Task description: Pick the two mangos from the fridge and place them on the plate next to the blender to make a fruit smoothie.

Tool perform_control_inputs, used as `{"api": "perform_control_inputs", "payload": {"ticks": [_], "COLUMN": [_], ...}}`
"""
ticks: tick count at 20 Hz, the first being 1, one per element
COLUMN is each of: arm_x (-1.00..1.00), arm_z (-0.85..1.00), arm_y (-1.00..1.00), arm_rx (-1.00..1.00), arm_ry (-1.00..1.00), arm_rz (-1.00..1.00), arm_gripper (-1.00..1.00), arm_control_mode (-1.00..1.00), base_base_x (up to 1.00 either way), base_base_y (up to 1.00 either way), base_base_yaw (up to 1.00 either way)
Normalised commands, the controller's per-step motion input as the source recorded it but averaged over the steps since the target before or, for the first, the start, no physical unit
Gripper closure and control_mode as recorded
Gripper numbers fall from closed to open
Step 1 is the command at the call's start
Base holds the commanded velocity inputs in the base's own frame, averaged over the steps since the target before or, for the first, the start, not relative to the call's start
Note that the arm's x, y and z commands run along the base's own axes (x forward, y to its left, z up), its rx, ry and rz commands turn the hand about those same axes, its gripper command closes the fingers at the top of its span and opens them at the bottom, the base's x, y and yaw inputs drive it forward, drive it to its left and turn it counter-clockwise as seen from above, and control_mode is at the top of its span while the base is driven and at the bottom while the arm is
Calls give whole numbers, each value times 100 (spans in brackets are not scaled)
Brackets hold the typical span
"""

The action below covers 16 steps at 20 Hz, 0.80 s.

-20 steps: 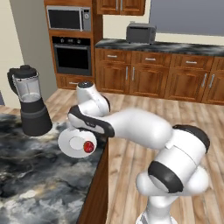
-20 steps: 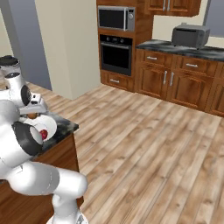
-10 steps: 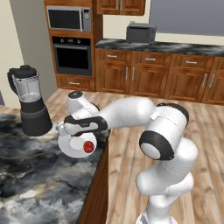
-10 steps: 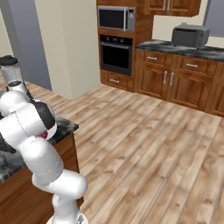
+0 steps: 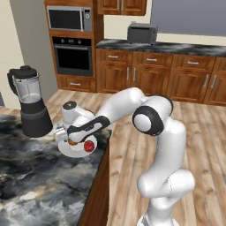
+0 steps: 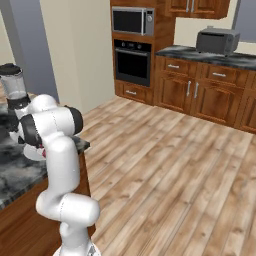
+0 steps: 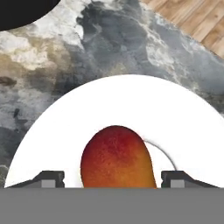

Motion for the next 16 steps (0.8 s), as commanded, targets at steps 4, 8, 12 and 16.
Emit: {"api": "perform_control_inputs", "payload": {"ticks": [4, 8, 12, 16], "arm_x": [14, -45, -100, -100], "arm_z": [28, 84, 70, 11], "arm_y": [27, -37, -96, -100], "arm_rx": [0, 0, 2, 9], "arm_ry": [3, 1, -3, -15], "arm_rz": [0, 0, 0, 0], "arm_gripper": [-100, -100, -100, -100], "arm_control_mode": [-100, -100, -100, -100], "base_base_x": [0, 0, 0, 0], "base_base_y": [0, 0, 0, 0], "base_base_yaw": [0, 0, 0, 0]}}
